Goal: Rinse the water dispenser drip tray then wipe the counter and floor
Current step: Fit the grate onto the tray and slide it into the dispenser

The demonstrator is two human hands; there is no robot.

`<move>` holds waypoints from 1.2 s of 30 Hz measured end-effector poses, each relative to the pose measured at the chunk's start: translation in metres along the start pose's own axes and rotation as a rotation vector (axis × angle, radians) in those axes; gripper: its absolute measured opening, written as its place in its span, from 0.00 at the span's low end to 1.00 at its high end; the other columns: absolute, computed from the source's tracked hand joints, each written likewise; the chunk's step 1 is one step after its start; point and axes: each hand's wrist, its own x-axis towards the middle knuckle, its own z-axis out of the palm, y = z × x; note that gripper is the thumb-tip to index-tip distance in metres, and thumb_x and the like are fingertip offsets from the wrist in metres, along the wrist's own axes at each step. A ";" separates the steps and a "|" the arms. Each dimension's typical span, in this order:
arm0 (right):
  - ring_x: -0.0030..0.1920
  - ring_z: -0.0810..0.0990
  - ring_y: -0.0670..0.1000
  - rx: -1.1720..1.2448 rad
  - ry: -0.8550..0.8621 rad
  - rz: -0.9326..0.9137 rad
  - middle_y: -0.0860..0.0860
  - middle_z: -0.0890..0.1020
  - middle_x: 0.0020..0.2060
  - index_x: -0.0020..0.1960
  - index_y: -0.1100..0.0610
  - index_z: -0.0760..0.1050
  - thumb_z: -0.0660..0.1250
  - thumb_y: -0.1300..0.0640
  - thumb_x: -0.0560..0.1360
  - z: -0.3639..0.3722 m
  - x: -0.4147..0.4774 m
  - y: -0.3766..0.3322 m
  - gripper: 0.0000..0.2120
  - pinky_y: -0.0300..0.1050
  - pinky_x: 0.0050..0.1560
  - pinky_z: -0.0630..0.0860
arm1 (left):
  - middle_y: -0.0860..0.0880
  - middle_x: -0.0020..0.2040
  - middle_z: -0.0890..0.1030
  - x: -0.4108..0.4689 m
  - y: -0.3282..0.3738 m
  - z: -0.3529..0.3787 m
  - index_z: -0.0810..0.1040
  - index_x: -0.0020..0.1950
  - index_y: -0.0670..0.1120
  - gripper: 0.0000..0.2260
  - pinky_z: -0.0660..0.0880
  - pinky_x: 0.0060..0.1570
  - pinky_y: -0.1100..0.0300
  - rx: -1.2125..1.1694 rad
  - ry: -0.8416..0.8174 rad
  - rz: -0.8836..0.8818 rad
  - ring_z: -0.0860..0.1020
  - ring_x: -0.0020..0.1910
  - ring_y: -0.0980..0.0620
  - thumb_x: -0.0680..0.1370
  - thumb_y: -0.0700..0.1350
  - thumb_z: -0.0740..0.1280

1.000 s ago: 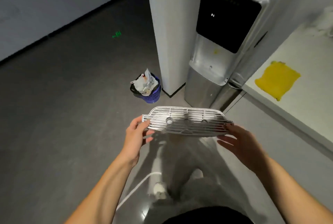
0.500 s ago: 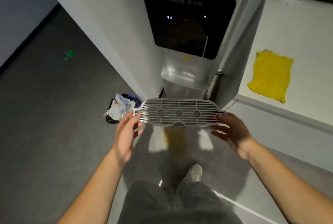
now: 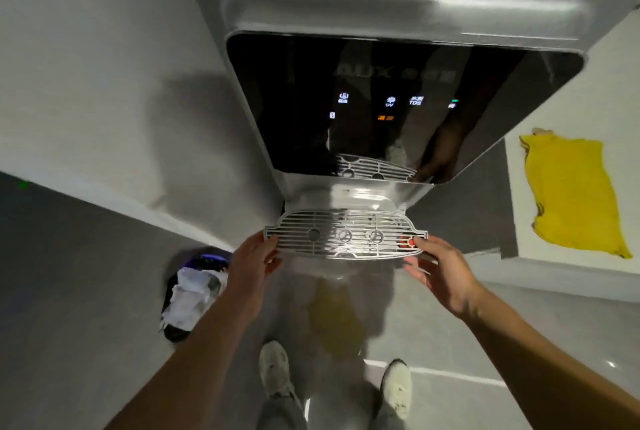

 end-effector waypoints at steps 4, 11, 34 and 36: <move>0.58 0.84 0.60 0.036 0.089 0.006 0.61 0.85 0.59 0.62 0.60 0.78 0.69 0.60 0.80 0.012 0.036 0.009 0.11 0.53 0.58 0.80 | 0.43 0.47 0.85 0.052 -0.002 0.001 0.85 0.48 0.48 0.06 0.79 0.48 0.54 0.096 -0.007 -0.057 0.82 0.50 0.44 0.81 0.42 0.69; 0.46 0.84 0.55 0.012 0.185 -0.050 0.57 0.86 0.48 0.63 0.61 0.78 0.68 0.60 0.81 0.023 0.074 0.009 0.11 0.52 0.47 0.80 | 0.45 0.50 0.87 0.099 -0.010 0.017 0.84 0.52 0.50 0.05 0.83 0.57 0.46 0.248 -0.008 -0.054 0.85 0.54 0.46 0.82 0.46 0.68; 0.53 0.82 0.55 -0.150 0.212 -0.135 0.55 0.85 0.53 0.61 0.57 0.79 0.63 0.56 0.84 0.029 0.099 0.011 0.09 0.57 0.53 0.82 | 0.36 0.51 0.84 0.115 -0.013 0.034 0.83 0.48 0.47 0.08 0.80 0.58 0.40 0.331 0.025 0.077 0.83 0.52 0.42 0.83 0.45 0.66; 0.53 0.82 0.55 -0.163 0.219 -0.142 0.55 0.85 0.54 0.63 0.58 0.79 0.63 0.56 0.85 0.030 0.099 0.011 0.11 0.59 0.56 0.81 | 0.37 0.52 0.84 0.115 -0.012 0.033 0.83 0.49 0.48 0.08 0.81 0.58 0.40 0.346 0.014 0.082 0.83 0.55 0.40 0.84 0.45 0.65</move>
